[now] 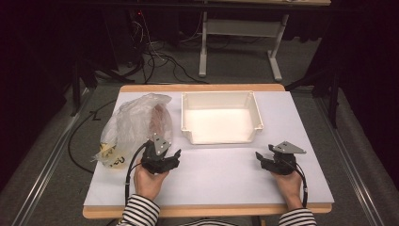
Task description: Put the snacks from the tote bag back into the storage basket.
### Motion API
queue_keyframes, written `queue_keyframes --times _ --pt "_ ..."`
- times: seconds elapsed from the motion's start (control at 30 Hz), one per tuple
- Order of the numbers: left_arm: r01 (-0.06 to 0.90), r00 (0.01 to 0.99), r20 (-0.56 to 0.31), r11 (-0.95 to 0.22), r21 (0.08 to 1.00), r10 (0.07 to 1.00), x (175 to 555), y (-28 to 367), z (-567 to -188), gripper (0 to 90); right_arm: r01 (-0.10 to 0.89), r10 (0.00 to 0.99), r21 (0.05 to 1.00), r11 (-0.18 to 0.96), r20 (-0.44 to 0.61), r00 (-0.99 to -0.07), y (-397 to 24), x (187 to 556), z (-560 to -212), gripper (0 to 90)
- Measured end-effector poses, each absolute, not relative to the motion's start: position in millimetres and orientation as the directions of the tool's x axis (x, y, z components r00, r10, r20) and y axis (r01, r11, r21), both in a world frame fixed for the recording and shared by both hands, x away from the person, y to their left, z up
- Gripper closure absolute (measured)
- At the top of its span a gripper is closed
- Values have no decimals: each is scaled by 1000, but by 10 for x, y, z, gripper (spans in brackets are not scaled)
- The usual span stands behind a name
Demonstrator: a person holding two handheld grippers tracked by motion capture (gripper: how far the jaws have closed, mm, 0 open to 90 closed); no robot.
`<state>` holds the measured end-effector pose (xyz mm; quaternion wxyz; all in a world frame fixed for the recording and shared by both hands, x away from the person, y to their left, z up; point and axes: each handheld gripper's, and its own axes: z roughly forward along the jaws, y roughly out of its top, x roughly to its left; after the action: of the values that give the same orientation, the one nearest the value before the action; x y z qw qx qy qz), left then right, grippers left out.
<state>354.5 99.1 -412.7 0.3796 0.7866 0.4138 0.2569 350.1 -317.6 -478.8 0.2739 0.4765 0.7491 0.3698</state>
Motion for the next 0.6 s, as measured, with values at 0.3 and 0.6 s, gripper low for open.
queue_keyframes --times 0.3,0.6 --pt "460 466 90 -328 825 880 3637 1219 -3948 290 512 916 817 267 -51 -398 -3183 3506 -4788 356" --pt "513 407 74 -295 806 910 3775 1468 -3974 249 517 917 814 264 -45 -397 -3179 3506 -4788 349"
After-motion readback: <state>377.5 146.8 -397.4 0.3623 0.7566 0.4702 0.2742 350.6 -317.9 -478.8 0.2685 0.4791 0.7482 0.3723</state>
